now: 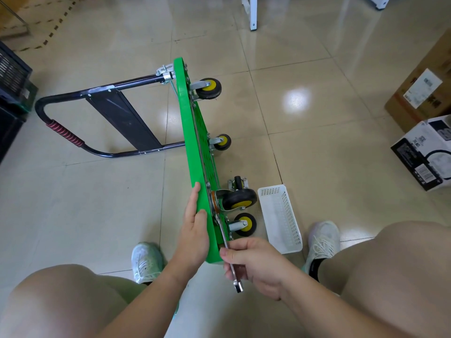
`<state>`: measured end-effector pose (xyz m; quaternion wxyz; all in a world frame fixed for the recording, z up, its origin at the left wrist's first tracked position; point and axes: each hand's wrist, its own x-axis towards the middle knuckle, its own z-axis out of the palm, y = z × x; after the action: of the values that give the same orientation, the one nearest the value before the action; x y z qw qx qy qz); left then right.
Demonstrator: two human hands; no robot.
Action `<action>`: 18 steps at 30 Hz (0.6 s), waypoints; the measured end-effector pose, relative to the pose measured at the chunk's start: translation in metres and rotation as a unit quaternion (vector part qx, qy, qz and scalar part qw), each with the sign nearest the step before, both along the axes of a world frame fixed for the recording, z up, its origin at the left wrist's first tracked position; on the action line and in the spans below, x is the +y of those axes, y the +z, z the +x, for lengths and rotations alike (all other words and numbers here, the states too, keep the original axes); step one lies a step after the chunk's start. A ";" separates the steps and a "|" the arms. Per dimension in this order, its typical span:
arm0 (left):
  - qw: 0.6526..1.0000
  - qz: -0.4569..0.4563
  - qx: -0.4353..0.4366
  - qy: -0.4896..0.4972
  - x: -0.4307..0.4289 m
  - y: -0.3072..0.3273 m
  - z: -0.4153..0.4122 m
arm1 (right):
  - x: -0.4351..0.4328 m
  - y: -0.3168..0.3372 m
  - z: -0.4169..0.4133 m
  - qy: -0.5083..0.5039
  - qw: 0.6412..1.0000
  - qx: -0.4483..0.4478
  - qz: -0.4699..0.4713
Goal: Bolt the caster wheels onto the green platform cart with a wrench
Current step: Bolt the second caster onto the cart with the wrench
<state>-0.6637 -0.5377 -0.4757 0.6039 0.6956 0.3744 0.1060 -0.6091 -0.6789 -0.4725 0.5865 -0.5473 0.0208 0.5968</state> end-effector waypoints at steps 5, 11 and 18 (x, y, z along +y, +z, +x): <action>1.000 0.018 0.005 0.001 0.001 0.000 -0.002 | -0.006 0.005 -0.004 0.005 0.999 -0.018 -0.028; 0.999 0.027 0.024 -0.009 -0.001 0.005 -0.004 | -0.015 0.001 -0.004 -0.015 0.985 -0.161 -0.055; 0.999 0.029 0.023 -0.018 -0.001 0.006 -0.007 | -0.023 0.008 -0.001 -0.079 0.964 -0.241 -0.080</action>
<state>-0.6711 -0.5391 -0.4694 0.5768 0.7215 0.3726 0.0896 -0.6097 -0.7017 -0.4641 0.5735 -0.7169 -0.0306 0.3952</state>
